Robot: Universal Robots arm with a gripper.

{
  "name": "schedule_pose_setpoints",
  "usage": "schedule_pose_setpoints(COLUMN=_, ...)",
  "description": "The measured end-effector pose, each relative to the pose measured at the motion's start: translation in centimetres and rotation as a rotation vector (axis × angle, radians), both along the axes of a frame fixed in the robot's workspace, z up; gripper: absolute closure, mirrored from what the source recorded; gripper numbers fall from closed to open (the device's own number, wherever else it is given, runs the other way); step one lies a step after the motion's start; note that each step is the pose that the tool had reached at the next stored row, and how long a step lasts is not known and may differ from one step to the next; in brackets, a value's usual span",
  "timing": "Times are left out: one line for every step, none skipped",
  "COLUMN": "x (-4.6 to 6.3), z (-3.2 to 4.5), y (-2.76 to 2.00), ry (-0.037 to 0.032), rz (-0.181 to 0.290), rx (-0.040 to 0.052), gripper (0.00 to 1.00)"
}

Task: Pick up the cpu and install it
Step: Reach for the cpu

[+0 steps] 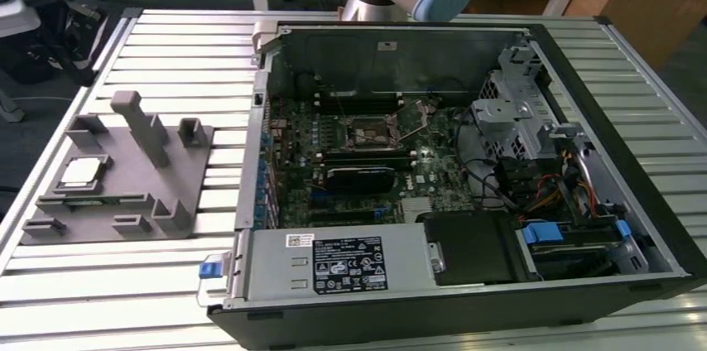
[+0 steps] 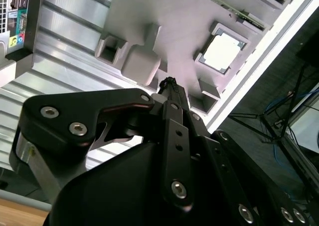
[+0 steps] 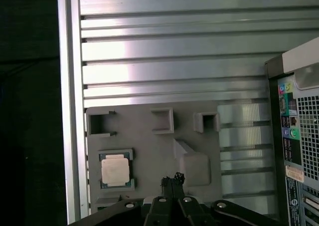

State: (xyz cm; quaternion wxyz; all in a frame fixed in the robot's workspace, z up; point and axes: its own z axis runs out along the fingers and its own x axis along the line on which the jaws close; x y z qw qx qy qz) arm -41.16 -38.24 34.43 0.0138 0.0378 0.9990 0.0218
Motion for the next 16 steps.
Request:
schedule_pose_setpoints(x=-0.1, z=-0.14, y=-0.08, ry=0.0, rz=0.0, rx=0.0, gripper=0.89)
schedule_pose_setpoints(x=-0.2, z=-0.27, y=-0.16, ry=0.0001, rz=0.0, rx=0.0, gripper=0.89)
schedule_pose_setpoints(x=-0.3, z=-0.41, y=-0.25, ry=0.0002, rz=0.0, rx=-0.0001, gripper=0.89)
schedule_pose_setpoints(x=-0.3, z=-0.56, y=-0.34, ry=0.0001, rz=0.0, rx=0.0, gripper=0.89)
schedule_pose_setpoints(x=-0.4, z=-0.7, y=-0.44, ry=0.0001, rz=0.0, rx=0.0, gripper=0.89)
schedule_pose_setpoints(x=-0.5, z=-0.84, y=-0.53, ry=0.0001, rz=0.0, rx=0.0, gripper=0.89)
schedule_pose_setpoints(x=-0.6, z=-0.98, y=-0.63, ry=0.0002, rz=0.0, rx=0.0, gripper=0.89)
schedule_pose_setpoints(x=-0.7, z=-1.12, y=-0.71, ry=0.0002, rz=0.0, rx=0.0, gripper=0.89)
schedule_pose_setpoints(x=-0.8, z=-1.25, y=-0.81, ry=0.0002, rz=0.0, rx=0.0, gripper=0.89)
schedule_pose_setpoints(x=-0.9, z=-1.38, y=-0.9, ry=0.0003, rz=0.0, rx=-0.0001, gripper=0.89)
schedule_pose_setpoints(x=-1.0, z=-1.51, y=-1.0, ry=0.0003, rz=0.0, rx=0.0, gripper=0.89)
schedule_pose_setpoints(x=-1.1, z=-1.64, y=-1.1, ry=0.0003, rz=0.0, rx=0.0, gripper=0.89)
schedule_pose_setpoints(x=-1.2, z=-1.78, y=-1.19, ry=0.0004, rz=0.0, rx=0.0, gripper=0.89)
schedule_pose_setpoints(x=-1.3, z=-1.92, y=-1.28, ry=0.0005, rz=0.0, rx=0.0, gripper=0.89)
schedule_pose_setpoints(x=-1.4, z=-2.05, y=-1.35, ry=0.0006, rz=0.0, rx=-0.0001, gripper=0.89)
schedule_pose_setpoints(x=-1.4, z=-2.19, y=-1.4, ry=0.0007, rz=0.0, rx=0.0, gripper=0.89)
